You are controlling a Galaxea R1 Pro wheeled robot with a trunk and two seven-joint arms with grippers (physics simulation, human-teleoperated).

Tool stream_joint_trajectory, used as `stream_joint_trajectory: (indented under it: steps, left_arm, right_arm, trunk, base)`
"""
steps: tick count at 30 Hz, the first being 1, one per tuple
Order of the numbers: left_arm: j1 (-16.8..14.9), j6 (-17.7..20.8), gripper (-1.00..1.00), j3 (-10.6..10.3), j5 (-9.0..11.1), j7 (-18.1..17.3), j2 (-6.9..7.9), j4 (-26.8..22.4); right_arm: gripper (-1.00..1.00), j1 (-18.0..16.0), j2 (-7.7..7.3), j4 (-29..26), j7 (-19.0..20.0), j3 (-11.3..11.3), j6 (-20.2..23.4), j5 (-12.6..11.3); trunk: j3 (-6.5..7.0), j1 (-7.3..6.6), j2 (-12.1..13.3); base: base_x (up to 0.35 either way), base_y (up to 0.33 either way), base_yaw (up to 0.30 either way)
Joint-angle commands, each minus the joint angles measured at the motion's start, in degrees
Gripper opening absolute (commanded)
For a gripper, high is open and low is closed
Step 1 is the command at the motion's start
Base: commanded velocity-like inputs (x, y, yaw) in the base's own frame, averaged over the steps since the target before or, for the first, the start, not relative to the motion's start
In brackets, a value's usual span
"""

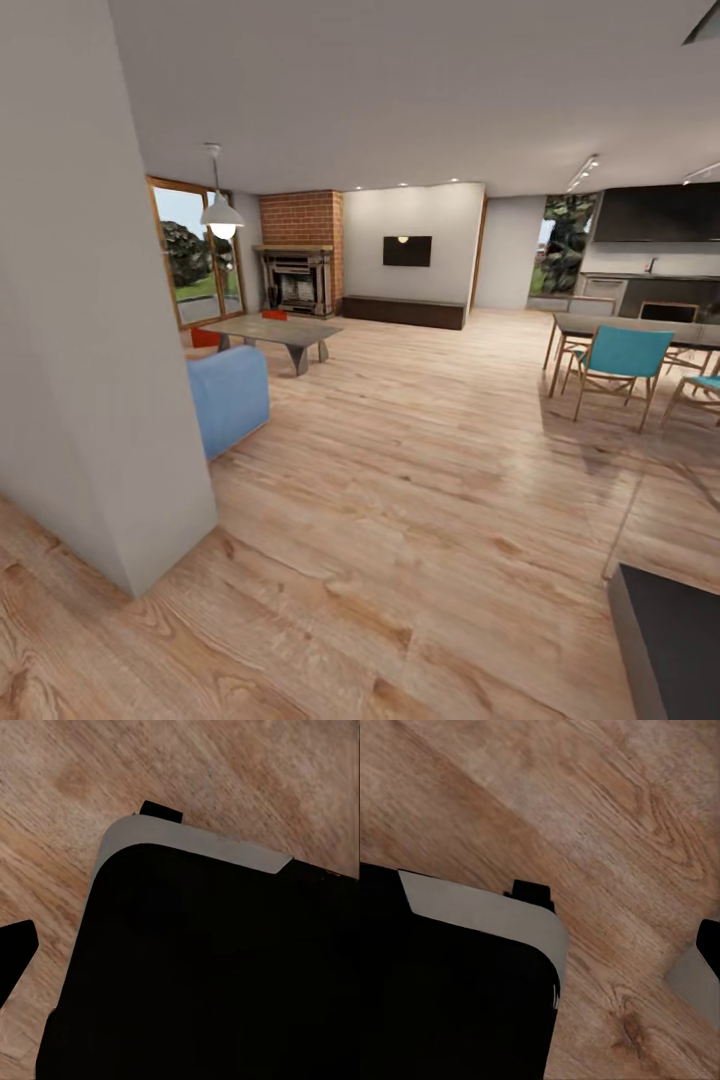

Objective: Move the two storage containers from the living room to the garage. In the garage, place one container on the floor and stack the other container on top of it (either order is fine).

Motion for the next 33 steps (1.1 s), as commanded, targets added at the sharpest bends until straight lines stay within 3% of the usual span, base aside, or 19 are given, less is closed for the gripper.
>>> stream_joint_trajectory:
  steps: [1, 5, 10, 23, 33]
  left_arm:
    - [0.0, 0.0, 1.00, -0.1, 0.3, 0.1, 0.12, -1.5]
    - [0.0, 0.3, 1.00, 0.0, 0.4, 0.1, 0.44, -4.7]
    - [0.0, 0.4, 1.00, 0.0, 0.4, 0.2, 0.68, -5.8]
    - [0.0, 0.2, 1.00, 0.1, 0.5, 0.2, 0.74, -6.0]
    - [0.0, 0.2, 1.00, 0.4, 0.9, 0.1, 0.69, -4.9]
  right_arm:
    - [1.00, -0.1, 0.12, 0.2, 0.0, -0.5, -0.5, -0.6]
    - [1.00, -0.1, 0.26, 0.2, -0.1, -4.3, -0.6, -0.6]
    - [1.00, -0.1, 0.25, 0.2, -0.1, -6.1, -0.4, -0.5]
    - [1.00, -0.1, 0.02, 0.3, 0.8, -6.5, -0.5, -0.1]
    - [1.00, -0.1, 0.11, 0.3, 0.9, -6.4, -0.4, 0.0]
  trunk:
    - [-0.05, 0.03, 0.0]
    - [-0.05, 0.03, 0.0]
    - [-0.05, 0.03, 0.0]
    - [-0.05, 0.03, 0.0]
    - [-0.05, 0.03, 0.0]
  base:
    - [0.323, 0.000, 0.000]
    - [0.323, 0.000, 0.000]
    - [0.323, 0.000, 0.000]
    - [0.323, 0.000, -0.009]
    - [0.323, 0.000, -0.214]
